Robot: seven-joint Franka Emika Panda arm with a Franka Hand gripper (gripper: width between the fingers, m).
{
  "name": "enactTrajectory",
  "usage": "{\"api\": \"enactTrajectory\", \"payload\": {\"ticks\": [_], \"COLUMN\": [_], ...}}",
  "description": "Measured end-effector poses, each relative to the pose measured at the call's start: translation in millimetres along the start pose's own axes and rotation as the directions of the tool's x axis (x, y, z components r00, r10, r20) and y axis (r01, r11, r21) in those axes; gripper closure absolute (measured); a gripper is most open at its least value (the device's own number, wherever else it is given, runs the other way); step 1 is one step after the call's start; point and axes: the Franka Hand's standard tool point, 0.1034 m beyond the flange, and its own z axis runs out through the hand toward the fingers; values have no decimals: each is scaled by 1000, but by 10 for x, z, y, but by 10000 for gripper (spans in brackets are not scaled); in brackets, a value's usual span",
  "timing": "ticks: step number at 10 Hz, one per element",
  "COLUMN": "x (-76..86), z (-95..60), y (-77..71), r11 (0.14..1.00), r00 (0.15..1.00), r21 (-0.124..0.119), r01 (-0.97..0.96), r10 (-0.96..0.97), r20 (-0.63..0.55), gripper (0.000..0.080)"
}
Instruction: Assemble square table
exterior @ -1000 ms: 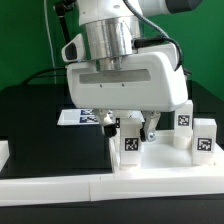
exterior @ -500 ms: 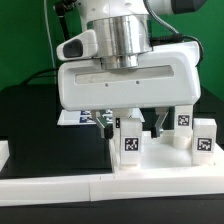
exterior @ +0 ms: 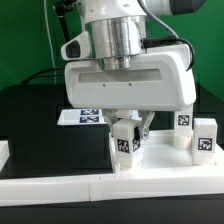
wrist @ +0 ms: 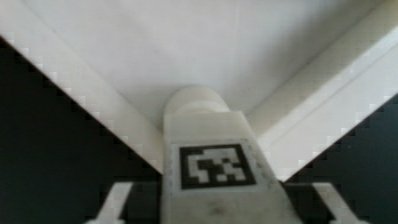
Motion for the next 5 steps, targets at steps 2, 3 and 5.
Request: {"api": "enactTrajectory", "payload": {"ticks": [2,3,5], "x": [-44,-74,-23], "z": [7,20,-1], "y": [-7,-29,-21], "r11": [933,835,717], "r00": [932,832,709], "r21": [-24,-34,-37], "r01": [-360,-549,-696], "r10": [361,550,695], "r20": [35,70,118], "gripper": [506,506,506]}}
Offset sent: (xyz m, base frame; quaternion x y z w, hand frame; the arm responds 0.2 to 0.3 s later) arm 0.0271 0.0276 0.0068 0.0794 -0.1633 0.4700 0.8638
